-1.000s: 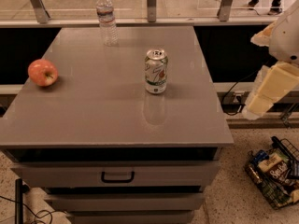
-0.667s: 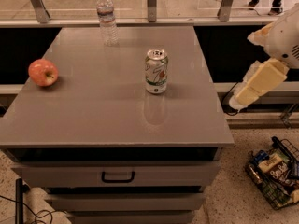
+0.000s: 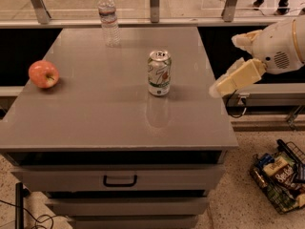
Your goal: Pick 7up can
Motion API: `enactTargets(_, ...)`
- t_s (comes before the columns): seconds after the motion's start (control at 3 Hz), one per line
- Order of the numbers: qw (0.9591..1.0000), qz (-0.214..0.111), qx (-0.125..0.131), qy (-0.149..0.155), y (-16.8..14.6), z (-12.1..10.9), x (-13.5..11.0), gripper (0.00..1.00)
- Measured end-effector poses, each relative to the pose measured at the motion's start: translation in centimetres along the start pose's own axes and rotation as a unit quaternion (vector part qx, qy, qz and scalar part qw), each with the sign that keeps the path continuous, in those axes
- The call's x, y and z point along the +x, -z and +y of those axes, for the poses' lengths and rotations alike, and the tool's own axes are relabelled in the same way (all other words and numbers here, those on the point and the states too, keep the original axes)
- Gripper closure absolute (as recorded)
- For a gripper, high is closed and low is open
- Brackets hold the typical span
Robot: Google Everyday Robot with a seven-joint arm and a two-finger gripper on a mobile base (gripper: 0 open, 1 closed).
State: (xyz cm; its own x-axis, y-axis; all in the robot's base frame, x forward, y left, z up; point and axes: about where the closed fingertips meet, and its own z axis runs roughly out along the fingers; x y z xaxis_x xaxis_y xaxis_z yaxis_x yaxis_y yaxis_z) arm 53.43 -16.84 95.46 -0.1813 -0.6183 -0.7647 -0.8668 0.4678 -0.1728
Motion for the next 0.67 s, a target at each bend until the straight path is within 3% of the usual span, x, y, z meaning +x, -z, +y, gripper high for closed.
enactTargets(0.33, 0.9990, -0.041, -0.016, -0.010, -2.98, 0.16, -1.40, 0.00)
enactTargets(0.67, 0.9989, -0.043, -0.016, -0.010, -3.10, 0.22, -1.53, 0.00)
